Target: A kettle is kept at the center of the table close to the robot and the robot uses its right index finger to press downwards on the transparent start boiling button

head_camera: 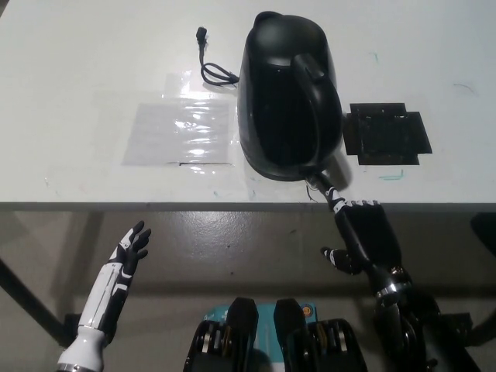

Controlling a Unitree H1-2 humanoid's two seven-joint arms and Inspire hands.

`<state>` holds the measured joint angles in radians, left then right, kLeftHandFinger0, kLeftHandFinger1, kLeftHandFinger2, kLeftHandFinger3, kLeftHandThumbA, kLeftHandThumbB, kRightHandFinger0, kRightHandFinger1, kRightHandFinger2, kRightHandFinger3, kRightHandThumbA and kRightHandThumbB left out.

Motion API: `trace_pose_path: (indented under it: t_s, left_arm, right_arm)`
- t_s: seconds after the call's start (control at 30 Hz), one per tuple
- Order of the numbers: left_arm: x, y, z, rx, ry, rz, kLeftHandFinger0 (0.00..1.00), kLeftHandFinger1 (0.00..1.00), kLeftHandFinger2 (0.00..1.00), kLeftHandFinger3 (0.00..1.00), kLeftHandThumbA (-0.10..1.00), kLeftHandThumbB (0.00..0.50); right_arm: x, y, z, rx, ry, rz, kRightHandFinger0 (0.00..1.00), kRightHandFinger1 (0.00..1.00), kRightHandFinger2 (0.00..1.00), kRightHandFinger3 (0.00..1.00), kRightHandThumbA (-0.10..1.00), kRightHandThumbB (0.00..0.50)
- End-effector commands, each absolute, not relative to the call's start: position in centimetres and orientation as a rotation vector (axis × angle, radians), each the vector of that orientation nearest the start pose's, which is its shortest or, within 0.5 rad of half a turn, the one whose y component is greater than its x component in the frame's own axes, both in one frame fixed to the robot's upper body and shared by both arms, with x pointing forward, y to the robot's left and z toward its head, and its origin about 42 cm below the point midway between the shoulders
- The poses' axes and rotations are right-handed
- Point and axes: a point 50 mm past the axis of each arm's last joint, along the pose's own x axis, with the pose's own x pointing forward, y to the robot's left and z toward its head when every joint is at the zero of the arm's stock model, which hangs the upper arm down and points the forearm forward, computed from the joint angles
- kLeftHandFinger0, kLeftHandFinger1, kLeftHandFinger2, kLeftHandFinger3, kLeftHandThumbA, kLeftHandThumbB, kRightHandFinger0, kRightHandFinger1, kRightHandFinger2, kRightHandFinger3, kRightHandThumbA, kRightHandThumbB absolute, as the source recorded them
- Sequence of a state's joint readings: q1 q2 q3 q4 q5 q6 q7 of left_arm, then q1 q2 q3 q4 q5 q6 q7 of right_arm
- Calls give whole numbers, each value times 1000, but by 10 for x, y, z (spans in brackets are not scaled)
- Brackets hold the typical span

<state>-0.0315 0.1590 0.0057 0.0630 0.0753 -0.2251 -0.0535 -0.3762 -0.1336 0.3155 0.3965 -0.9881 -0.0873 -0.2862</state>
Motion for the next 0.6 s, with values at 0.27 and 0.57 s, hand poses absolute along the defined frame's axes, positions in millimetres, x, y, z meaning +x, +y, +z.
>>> trace_pose_path:
  t_s: [0.27, 0.57]
  left_arm:
    - [299, 261, 123, 266, -269, -91, 1000, 1000, 1000, 1000, 1000, 210]
    - [299, 260, 124, 263, -270, -89, 1000, 1000, 1000, 1000, 1000, 201]
  right_arm:
    - [401, -150, 137, -1144, -445, 96, 0, 0, 0, 1000, 1000, 177]
    - [405, -151, 129, -1148, -409, 107, 0, 0, 0, 1000, 1000, 182]
